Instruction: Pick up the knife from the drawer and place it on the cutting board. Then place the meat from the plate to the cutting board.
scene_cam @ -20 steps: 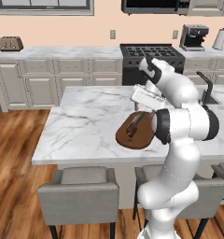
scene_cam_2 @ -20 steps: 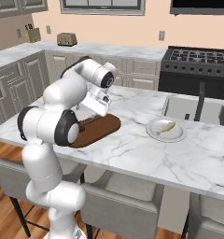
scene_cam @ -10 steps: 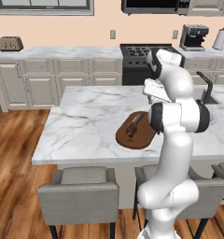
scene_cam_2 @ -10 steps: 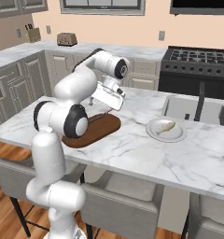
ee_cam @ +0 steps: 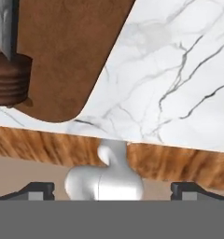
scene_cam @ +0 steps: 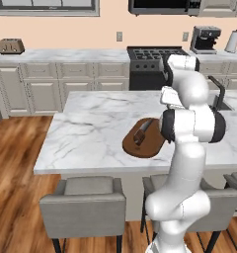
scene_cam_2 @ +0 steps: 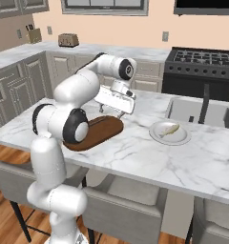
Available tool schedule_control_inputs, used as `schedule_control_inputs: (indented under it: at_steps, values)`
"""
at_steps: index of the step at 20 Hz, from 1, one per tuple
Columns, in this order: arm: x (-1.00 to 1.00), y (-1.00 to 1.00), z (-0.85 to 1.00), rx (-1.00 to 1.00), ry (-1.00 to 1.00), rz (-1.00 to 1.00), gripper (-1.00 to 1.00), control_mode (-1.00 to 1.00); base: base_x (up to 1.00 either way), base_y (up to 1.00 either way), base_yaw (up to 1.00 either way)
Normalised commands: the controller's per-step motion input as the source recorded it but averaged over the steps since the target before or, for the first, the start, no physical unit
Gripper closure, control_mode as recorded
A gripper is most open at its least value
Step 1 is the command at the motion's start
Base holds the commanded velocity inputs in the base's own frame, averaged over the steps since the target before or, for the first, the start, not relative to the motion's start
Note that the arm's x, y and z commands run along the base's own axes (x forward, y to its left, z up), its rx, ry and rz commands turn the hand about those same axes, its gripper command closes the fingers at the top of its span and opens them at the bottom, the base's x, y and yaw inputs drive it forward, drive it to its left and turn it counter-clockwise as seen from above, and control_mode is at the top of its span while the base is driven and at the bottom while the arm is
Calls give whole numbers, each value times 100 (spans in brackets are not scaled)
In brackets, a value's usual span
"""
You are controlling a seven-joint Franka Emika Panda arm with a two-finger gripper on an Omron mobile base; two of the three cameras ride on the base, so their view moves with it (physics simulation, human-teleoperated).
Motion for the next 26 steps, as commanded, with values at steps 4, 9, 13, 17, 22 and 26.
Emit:
schedule_control_inputs:
  at_steps: [4,9,13,17,22,26]
  values:
    - [-71,-3,-5,-5,-24,-17,-100,-100,0,0,0]
    - [-1,-32,-6,-13,-24,-15,-100,-100,0,0,0]
    - [0,-34,-3,-21,-26,-16,-100,-100,0,0,0]
    - [0,-36,0,-24,-23,-17,-100,-100,0,0,0]
    - [12,-46,0,-13,-6,-15,-100,-100,0,0,0]
    - [41,-57,-15,-8,0,-20,-100,-100,0,0,0]
